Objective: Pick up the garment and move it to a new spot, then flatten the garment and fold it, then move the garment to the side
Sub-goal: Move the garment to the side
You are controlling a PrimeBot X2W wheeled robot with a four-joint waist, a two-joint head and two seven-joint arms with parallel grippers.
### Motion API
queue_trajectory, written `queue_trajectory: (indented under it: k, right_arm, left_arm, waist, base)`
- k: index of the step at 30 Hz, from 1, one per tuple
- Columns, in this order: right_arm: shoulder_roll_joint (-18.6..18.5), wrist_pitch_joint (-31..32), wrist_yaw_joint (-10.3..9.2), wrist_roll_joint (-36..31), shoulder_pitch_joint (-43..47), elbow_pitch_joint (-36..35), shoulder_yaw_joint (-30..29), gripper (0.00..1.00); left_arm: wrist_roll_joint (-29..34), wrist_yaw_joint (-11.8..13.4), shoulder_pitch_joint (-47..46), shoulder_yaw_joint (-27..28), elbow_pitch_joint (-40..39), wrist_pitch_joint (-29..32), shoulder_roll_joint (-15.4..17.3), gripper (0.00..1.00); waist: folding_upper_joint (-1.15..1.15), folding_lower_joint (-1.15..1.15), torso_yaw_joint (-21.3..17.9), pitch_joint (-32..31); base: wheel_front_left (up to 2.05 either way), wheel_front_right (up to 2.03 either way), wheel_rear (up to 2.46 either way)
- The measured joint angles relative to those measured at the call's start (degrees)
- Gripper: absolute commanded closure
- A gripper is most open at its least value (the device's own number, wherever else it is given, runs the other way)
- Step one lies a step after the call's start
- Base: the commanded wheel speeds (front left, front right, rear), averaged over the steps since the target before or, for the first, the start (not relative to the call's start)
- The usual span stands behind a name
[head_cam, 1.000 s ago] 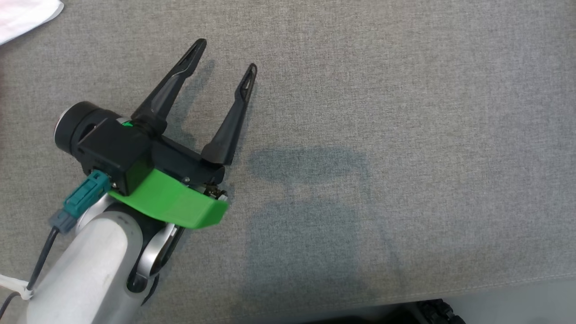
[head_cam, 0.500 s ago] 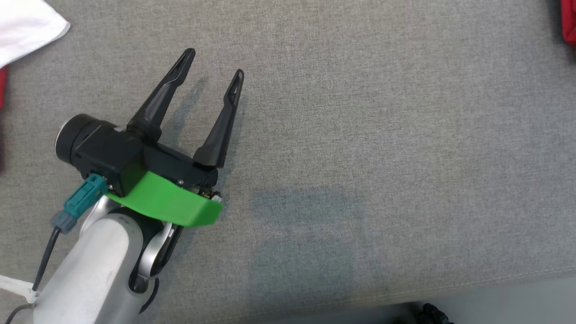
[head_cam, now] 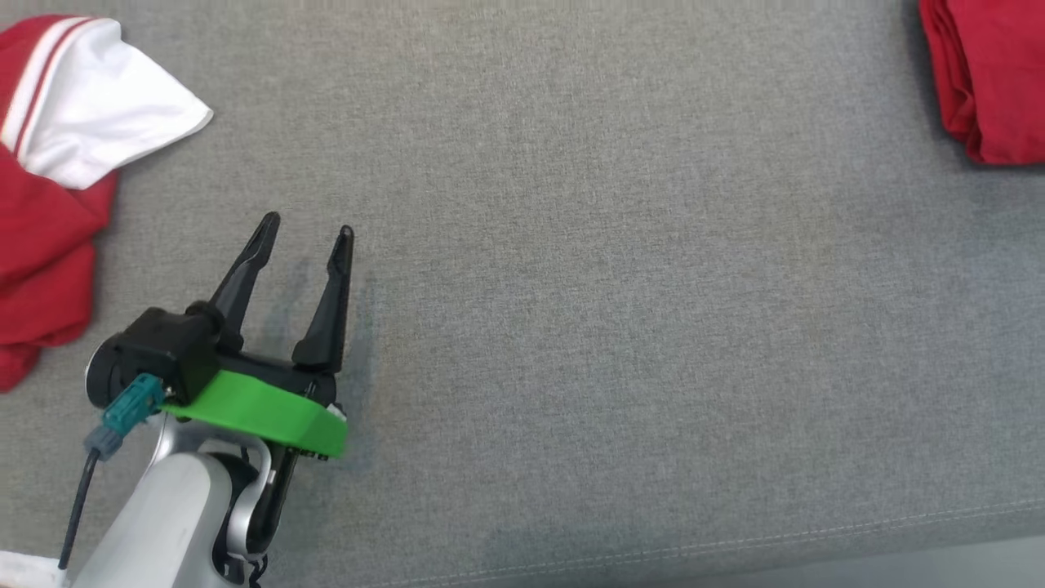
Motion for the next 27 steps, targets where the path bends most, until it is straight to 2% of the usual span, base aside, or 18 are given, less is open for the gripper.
queue_trajectory:
  k: [5, 16, 27]
  right_arm:
    - [2.88, -0.37, -1.32, -0.05, 6.14, -1.00, 0.38, 0.00]
    - [10.70, -0.56, -4.82, -1.29, 21.19, -3.76, 0.89, 0.00]
    - [15.15, -0.56, -5.59, -6.53, 30.19, -9.24, -1.36, 0.00]
  left_arm:
    - [-0.88, 0.02, 2.39, 1.27, 4.03, -2.63, -0.09, 0.00]
    - [-1.42, 0.03, 8.68, 3.14, 11.41, -4.49, -0.67, 0.00]
    - [-1.46, 0.56, 13.85, 6.72, 13.69, -5.43, -0.60, 0.00]
  waist:
    - [0.00, 0.00, 1.13, -3.85]
    - [0.00, 0.00, 4.61, -12.47]
    - [0.00, 0.00, 6.17, -19.95]
  base:
    - [0.00, 0.00, 0.00]
    - [0.00, 0.00, 0.00]
    - [0.00, 0.00, 0.00]
